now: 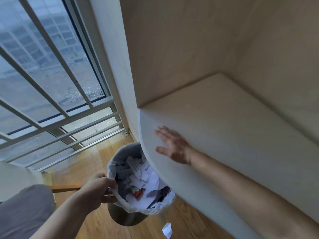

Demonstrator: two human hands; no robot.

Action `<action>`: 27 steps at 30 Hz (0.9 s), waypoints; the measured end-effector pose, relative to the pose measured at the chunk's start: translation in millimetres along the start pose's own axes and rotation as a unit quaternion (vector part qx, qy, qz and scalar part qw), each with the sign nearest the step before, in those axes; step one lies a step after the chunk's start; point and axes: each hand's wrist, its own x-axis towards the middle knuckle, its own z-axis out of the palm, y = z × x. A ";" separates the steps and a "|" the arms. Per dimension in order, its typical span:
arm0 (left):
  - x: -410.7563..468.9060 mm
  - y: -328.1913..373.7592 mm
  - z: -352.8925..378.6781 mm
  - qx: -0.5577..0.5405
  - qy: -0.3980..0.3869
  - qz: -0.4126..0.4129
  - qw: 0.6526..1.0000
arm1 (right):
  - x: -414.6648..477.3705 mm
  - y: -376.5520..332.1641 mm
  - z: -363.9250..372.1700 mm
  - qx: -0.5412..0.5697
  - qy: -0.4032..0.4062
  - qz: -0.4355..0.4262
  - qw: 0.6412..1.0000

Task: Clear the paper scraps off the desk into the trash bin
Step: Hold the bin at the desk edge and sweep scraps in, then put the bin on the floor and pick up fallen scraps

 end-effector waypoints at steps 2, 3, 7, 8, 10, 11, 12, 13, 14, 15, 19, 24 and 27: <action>-4.4 -2.2 -5.6 -0.002 0.004 0.001 1.000 | -13.8 -28.3 17.5 0.008 -0.013 -0.037 0.999; -6.2 -3.9 -9.2 -0.003 0.008 0.001 1.000 | -20.1 -40.7 23.3 0.029 -0.023 -0.044 0.998; -9.3 -13.1 -25.2 -0.011 0.006 0.009 1.000 | -40.0 -81.8 43.3 0.146 -0.095 -0.034 0.984; -9.4 -16.4 -29.9 -0.012 0.001 0.010 1.000 | -45.3 -91.5 47.8 0.198 -0.110 -0.021 0.974; -9.5 -23.6 -40.5 -0.012 -0.005 0.012 1.000 | -55.7 -107.5 57.0 0.278 -0.099 0.001 0.955; -9.2 -27.5 -45.9 -0.013 -0.011 0.014 1.000 | -60.9 -113.5 61.1 0.305 -0.070 0.017 0.950; -9.3 -31.6 -51.8 -0.012 -0.018 0.015 1.000 | -65.7 -116.5 65.7 0.335 -0.036 0.043 0.941; -9.7 -35.8 -57.7 -0.010 -0.025 0.017 0.999 | -71.1 -118.3 69.8 0.372 -0.002 0.080 0.925; -10.0 -40.6 -63.7 -0.005 -0.032 0.019 0.999 | -76.5 -118.4 76.7 0.399 0.039 0.124 0.907; -10.2 -45.3 -69.8 0.002 -0.040 0.021 0.999 | -82.6 -117.8 85.7 0.407 0.090 0.166 0.894; -11.2 -65.2 -89.1 0.035 -0.060 0.029 0.997 | -109.9 -113.5 137.7 0.339 0.271 0.324 0.840; -11.2 -95.1 -89.8 0.083 -0.107 0.035 0.990 | -159.6 -117.6 200.4 0.360 0.279 0.471 0.756; -6.2 -118.8 -71.9 0.120 -0.126 0.035 0.984 | -197.2 -123.0 234.0 0.420 0.275 0.500 0.706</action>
